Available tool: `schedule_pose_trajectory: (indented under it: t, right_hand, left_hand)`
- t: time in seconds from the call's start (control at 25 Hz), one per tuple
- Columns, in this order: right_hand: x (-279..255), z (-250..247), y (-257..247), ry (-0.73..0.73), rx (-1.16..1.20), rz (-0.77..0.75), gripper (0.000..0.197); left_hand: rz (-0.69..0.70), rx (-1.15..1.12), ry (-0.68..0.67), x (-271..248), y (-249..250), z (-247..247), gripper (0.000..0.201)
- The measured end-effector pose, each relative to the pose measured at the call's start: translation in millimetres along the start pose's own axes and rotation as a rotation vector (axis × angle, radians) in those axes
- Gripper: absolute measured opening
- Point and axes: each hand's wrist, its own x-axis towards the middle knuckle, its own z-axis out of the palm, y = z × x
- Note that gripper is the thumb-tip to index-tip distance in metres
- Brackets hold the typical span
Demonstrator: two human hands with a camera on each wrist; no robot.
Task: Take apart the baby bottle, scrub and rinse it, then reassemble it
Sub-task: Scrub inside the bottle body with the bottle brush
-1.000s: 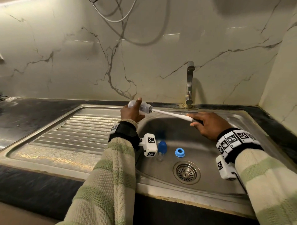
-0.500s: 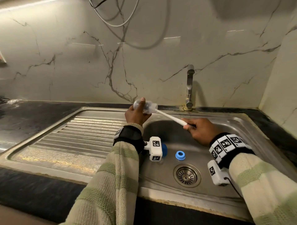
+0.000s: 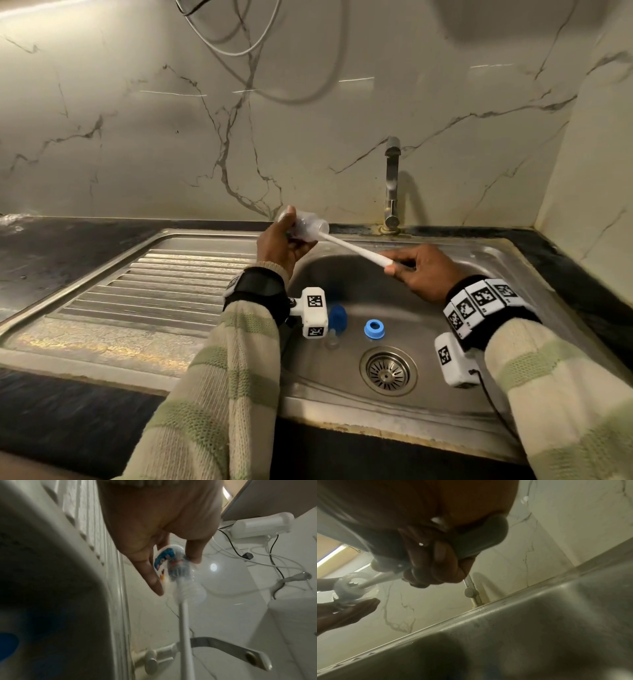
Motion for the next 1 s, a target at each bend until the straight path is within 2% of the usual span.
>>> schedule_pose_trajectory:
  t: [0.12, 0.24, 0.4, 0.52, 0.6, 0.76, 0.88, 1.0]
  right_hand:
    - [5.7, 13.4, -7.8, -0.032, -0.058, 0.003, 0.038]
    - [0.4, 13.0, -13.7, -0.070, -0.092, -0.021, 0.039]
    - [-9.8, -16.6, -5.3, -0.140, 0.010, 0.079, 0.034]
    - [-11.4, -26.4, -5.9, -0.109, -0.220, 0.121, 0.034]
    - [-17.2, -20.2, -9.1, -0.014, -0.290, 0.073, 0.036]
    - [-25.6, -7.0, -11.5, 0.028, -0.106, -0.006, 0.039]
    - [-26.7, -13.8, -7.8, -0.051, -0.085, 0.021, 0.039]
    - [-26.3, -38.2, 1.6, -0.129, -0.203, 0.084, 0.036]
  left_hand:
    - [0.125, 0.041, 0.097, 0.6, -11.7, 4.7, 0.034]
    - [0.120, 0.119, 0.176, -1.1, -17.2, 4.1, 0.031]
    - [0.011, 0.175, 0.081, -4.2, -12.0, 4.3, 0.031]
    - [0.096, 0.366, 0.042, -12.2, -23.2, 12.3, 0.022]
    - [0.125, 0.320, 0.074, -17.2, -22.8, 19.0, 0.017]
    - [0.015, 0.048, 0.085, -13.9, -9.9, 11.9, 0.029]
    - [-0.061, 0.086, 0.059, -14.7, -16.8, 2.5, 0.031]
    - [-0.104, 0.162, 0.037, -14.4, -27.2, 4.4, 0.039]
